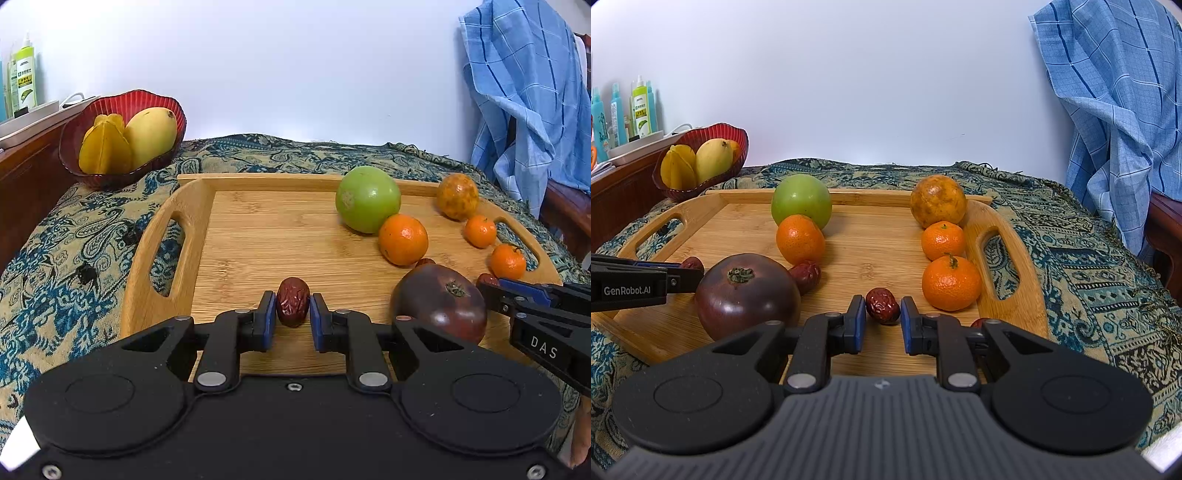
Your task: Organize fruits
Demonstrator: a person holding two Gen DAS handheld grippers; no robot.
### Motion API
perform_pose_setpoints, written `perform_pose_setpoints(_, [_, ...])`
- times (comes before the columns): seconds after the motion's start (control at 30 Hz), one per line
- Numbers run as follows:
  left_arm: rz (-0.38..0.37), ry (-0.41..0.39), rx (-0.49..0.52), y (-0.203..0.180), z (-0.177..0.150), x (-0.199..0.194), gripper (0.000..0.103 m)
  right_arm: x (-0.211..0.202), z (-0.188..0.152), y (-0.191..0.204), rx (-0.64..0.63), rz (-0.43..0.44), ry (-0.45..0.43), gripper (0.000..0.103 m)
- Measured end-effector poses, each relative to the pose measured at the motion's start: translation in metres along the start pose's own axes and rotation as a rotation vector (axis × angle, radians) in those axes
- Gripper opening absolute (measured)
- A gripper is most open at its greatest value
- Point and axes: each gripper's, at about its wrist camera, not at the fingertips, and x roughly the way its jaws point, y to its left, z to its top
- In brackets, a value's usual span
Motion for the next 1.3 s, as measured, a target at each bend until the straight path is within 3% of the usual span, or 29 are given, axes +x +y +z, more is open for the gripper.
perform_pose_setpoints(0.13, [0.001,0.001,-0.001,0.0,0.0,0.0,0.019,0.001,0.0,0.0,-0.001,0.001,0.001,0.027])
perform_pose_setpoints(0.27, [0.002,-0.001,-0.005,0.003,0.0,-0.001,0.026,0.001,0.0,0.0,-0.003,0.006,0.002,0.038])
perform_pose_setpoints(0.77, [0.01,-0.005,0.003,0.003,-0.004,-0.008,0.043,-0.003,-0.001,0.001,0.001,0.006,0.004,0.038])
perform_pose_setpoints(0.97, [0.0,-0.004,0.002,0.005,-0.006,-0.013,0.045,-0.006,-0.002,0.001,0.004,0.007,0.001,0.043])
perform_pose_setpoints(1.1, [0.001,-0.006,-0.003,0.006,-0.008,-0.017,0.05,-0.006,-0.002,0.001,0.004,0.007,0.001,0.043])
perform_pose_setpoints(1.3, [0.011,-0.005,-0.005,0.007,-0.01,-0.024,0.058,-0.012,-0.002,0.003,-0.004,0.004,-0.005,0.051])
